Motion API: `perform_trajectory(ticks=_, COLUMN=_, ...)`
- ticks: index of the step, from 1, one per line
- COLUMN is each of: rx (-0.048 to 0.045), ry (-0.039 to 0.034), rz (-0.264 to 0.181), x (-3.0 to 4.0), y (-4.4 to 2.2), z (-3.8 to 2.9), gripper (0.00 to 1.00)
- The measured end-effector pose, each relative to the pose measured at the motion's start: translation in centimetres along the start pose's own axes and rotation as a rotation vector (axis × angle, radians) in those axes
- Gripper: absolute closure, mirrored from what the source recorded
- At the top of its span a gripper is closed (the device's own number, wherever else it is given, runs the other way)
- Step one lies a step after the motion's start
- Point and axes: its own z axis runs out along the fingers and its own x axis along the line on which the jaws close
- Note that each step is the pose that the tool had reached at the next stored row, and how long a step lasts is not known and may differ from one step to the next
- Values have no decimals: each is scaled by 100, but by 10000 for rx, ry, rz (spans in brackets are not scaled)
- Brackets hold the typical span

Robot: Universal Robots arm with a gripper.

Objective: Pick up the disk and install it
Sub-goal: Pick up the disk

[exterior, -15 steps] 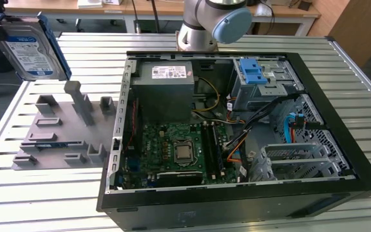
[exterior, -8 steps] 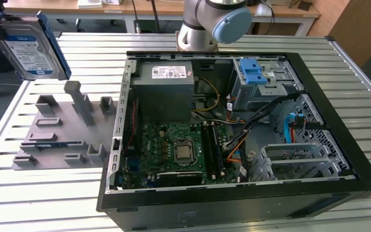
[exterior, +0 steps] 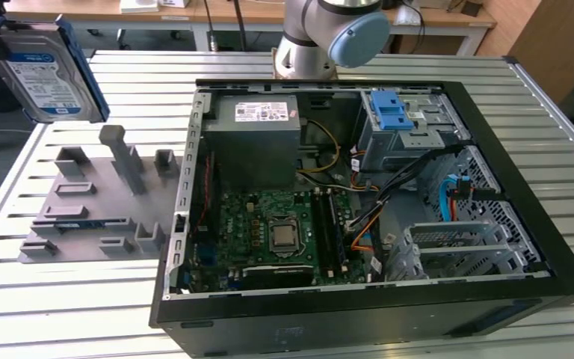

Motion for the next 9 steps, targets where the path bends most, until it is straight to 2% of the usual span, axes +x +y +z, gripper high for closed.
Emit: perform_trajectory(ticks=9, rx=1, ry=-1, rz=0, x=-1, y=0, z=-29, gripper=64)
